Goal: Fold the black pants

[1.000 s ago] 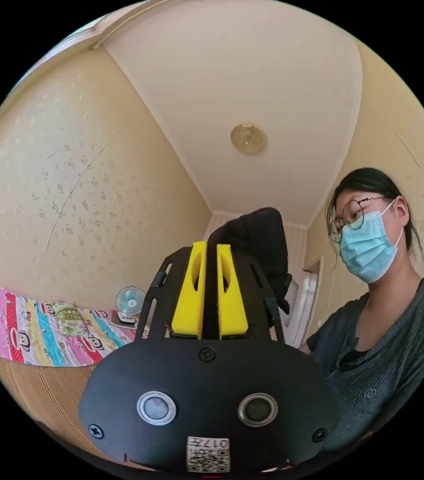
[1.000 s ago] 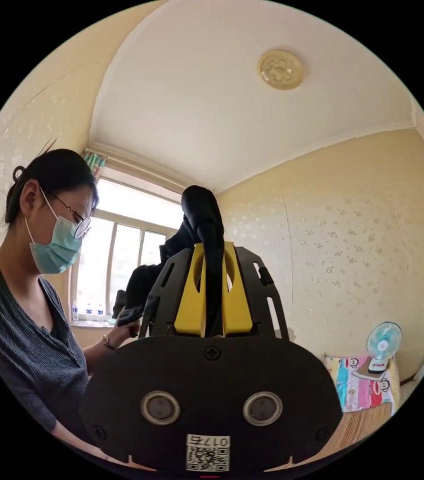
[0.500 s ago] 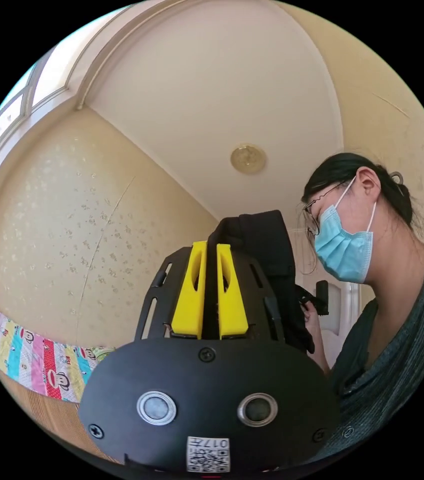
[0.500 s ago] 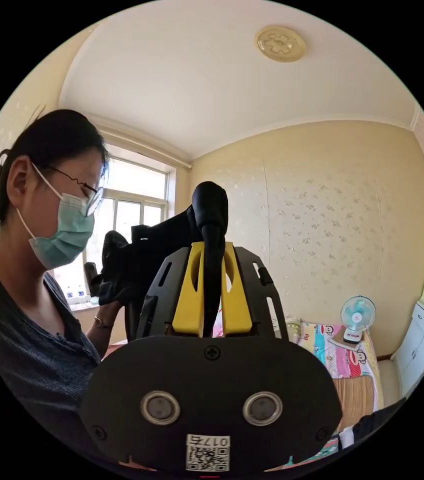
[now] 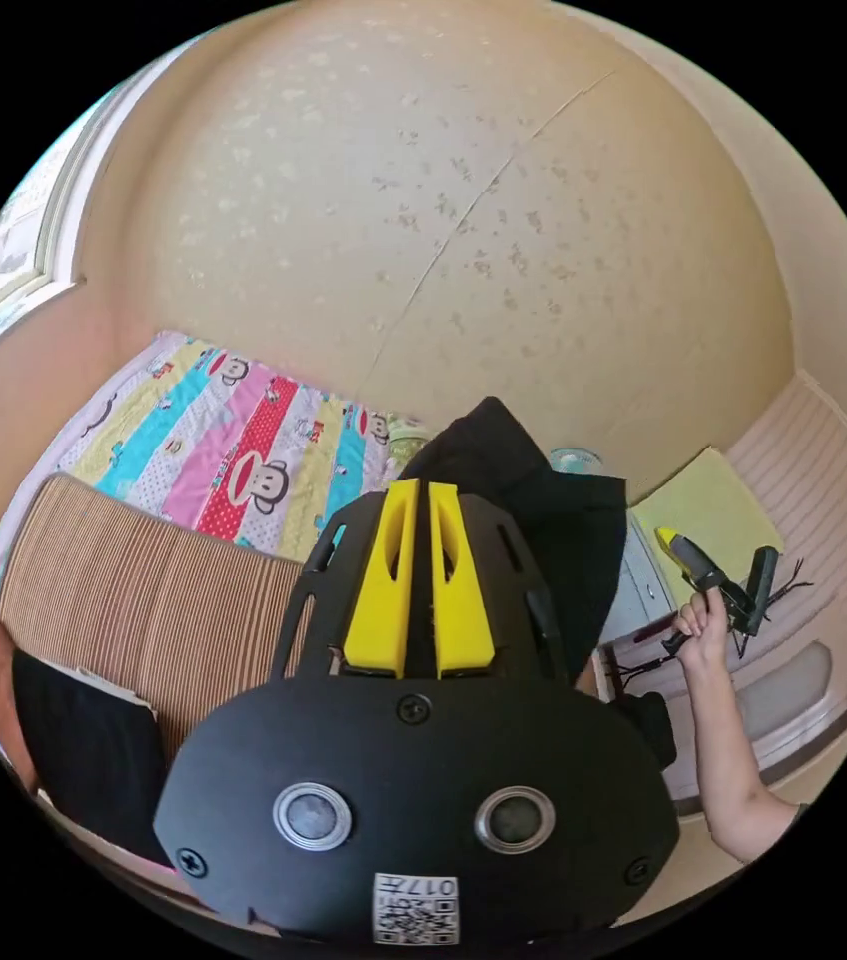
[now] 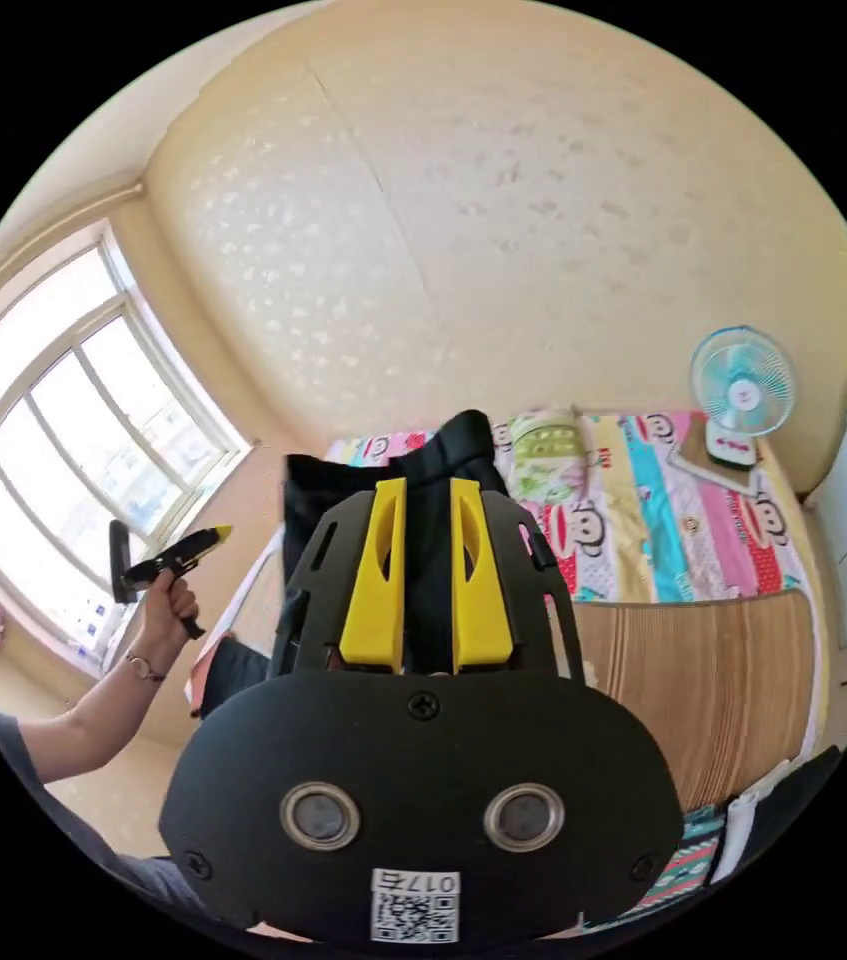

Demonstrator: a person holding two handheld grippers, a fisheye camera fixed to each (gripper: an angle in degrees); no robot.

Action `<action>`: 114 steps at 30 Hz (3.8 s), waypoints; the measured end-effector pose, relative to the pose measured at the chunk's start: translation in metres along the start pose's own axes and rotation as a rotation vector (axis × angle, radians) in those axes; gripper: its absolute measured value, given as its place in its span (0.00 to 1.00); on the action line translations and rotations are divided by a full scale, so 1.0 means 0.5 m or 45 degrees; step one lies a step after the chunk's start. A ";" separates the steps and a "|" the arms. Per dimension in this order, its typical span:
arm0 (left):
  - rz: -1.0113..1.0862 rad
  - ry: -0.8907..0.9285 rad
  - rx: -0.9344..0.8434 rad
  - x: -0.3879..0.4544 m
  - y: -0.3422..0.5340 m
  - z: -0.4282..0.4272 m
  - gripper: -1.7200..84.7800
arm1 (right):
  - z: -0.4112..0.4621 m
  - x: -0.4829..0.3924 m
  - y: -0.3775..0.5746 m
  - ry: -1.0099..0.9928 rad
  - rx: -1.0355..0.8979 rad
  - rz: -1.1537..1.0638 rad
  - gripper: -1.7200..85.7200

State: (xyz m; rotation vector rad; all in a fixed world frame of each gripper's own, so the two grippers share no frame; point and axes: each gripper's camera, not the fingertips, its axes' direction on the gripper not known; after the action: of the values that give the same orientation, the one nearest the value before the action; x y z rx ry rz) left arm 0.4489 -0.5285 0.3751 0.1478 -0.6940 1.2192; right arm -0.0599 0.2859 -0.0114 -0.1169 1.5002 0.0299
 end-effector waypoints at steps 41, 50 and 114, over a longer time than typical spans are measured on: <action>-1.108 -0.277 -1.187 -0.449 1.115 0.055 0.01 | -0.149 0.615 0.700 -0.204 -0.731 1.380 0.02; -0.151 -0.097 -1.194 -0.119 0.912 0.160 0.12 | -0.098 0.461 0.505 -0.379 -1.027 0.684 0.02; -0.245 0.369 -1.190 0.092 1.172 0.184 0.02 | 0.314 0.866 0.044 -0.460 -0.591 0.848 0.21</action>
State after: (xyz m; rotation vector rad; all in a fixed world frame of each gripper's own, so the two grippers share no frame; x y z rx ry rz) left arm -0.1062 -0.3210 0.3244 -0.7091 -0.9009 0.6194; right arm 0.1247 0.2999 -0.4337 0.0218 1.0913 0.8908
